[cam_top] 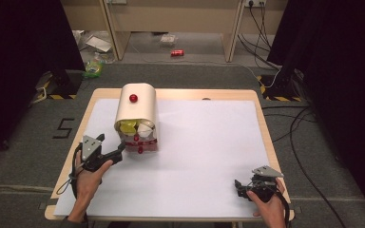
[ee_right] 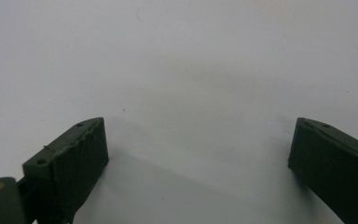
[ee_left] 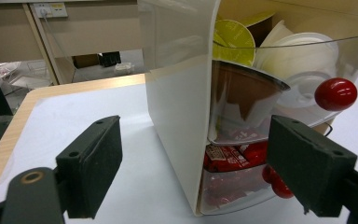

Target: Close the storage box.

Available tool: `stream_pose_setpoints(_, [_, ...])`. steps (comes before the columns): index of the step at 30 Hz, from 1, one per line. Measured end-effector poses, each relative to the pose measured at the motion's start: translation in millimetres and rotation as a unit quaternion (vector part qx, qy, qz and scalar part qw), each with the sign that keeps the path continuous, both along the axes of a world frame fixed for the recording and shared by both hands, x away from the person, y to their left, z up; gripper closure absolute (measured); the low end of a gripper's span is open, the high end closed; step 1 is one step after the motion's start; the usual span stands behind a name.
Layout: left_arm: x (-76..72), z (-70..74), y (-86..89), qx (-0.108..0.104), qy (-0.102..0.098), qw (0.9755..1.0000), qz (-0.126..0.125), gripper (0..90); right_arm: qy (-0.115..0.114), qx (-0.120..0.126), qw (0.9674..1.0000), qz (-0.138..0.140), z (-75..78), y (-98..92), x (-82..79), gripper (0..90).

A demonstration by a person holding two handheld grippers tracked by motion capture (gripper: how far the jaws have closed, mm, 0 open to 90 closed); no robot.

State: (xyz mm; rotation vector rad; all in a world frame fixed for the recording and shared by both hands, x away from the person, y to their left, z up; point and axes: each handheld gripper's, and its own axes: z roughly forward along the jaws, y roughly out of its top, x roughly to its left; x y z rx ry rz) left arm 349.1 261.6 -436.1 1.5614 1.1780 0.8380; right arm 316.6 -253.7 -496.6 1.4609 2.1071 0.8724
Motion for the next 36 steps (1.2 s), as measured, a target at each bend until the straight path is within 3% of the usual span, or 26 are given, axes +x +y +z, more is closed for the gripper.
stream_pose_setpoints(12, [-8.1, 0.8, 0.7, -0.003, -0.001, 1.0, -0.009, 17.6, 0.001, 0.0, 1.0, 0.0, 0.1, -0.1, -0.1, 5.1])
stream_pose_setpoints(36, [-24.7, -11.4, 3.8, -0.01, 0.004, 0.9996, -0.028, 15.7, 0.0, 0.001, 1.0, 0.001, 0.0, -0.2, 0.0, 4.9])
